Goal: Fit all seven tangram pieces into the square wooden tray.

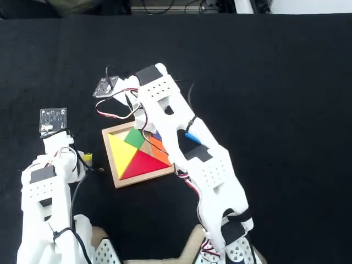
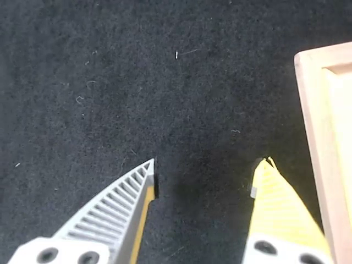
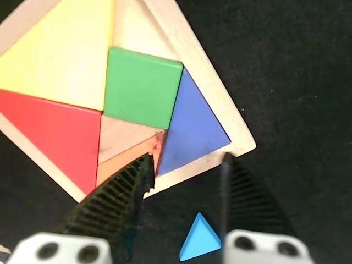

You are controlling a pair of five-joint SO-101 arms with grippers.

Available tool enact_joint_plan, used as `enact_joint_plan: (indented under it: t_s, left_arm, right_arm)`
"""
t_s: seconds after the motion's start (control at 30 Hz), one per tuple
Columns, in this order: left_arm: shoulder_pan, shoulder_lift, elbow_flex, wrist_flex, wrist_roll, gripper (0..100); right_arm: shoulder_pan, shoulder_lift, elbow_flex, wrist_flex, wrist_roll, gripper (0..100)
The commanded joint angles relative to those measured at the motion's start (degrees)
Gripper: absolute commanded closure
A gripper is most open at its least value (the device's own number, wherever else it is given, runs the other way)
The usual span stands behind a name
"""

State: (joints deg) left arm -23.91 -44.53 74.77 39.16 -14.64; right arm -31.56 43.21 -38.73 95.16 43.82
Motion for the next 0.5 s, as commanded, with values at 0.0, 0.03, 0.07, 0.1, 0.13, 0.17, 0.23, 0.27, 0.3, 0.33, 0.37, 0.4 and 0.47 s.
enact_joint_plan:
  t_s: [0.0, 0.03, 0.07, 0.1, 0.13, 0.17, 0.23, 0.27, 0.3, 0.33, 0.37, 0.4, 0.47]
  left_arm:
    - [-0.6, -0.1, -0.7, -1.1, 0.4, 72]
    - [-0.6, -0.1, -0.7, -1.1, 0.4, 72]
    - [-0.6, -0.1, -0.7, -1.1, 0.4, 72]
    - [-0.6, -0.1, -0.7, -1.1, 0.4, 72]
    - [-0.6, -0.1, -0.7, -1.1, 0.4, 72]
    - [-0.6, -0.1, -0.7, -1.1, 0.4, 72]
    - [-0.6, -0.1, -0.7, -1.1, 0.4, 72]
    - [-0.6, -0.1, -0.7, -1.1, 0.4, 72]
    - [-0.6, -0.1, -0.7, -1.1, 0.4, 72]
    - [-0.6, -0.1, -0.7, -1.1, 0.4, 72]
    - [-0.6, -0.1, -0.7, -1.1, 0.4, 72]
    - [-0.6, -0.1, -0.7, -1.1, 0.4, 72]
    - [-0.5, -0.1, -0.7, -1.1, 0.4, 72]
  right_arm:
    - [3.7, -0.8, -3.6, 0.7, 1.7, 99.1]
    - [5.0, -1.5, -4.1, 2.1, 1.7, 96.2]
    - [6.4, -2.2, -4.5, 4.0, 1.7, 95.9]
    - [7.7, -3.1, -4.8, 5.5, 1.6, 97.5]
    - [9.1, -4.4, -4.8, 6.0, 1.4, 99.1]
    - [10.8, -6.2, -4.3, 6.1, 1.2, 98.6]
    - [14.0, -11.1, -1.8, 6.1, 0.7, 98.8]
    - [15.1, -13.8, -0.2, 6.1, 1.0, 98.8]
    - [16.2, -17.2, 1.6, 6.1, 1.3, 98.8]
    - [17.2, -20.7, 3.9, 6.1, 1.7, 98.8]
    - [18.1, -24.5, 6.5, 6.1, 2.2, 98.8]
    - [18.7, -28.3, 9.2, 6.0, 2.9, 98.8]
    - [19.9, -36.3, 15.1, 5.5, 3.9, 98.8]
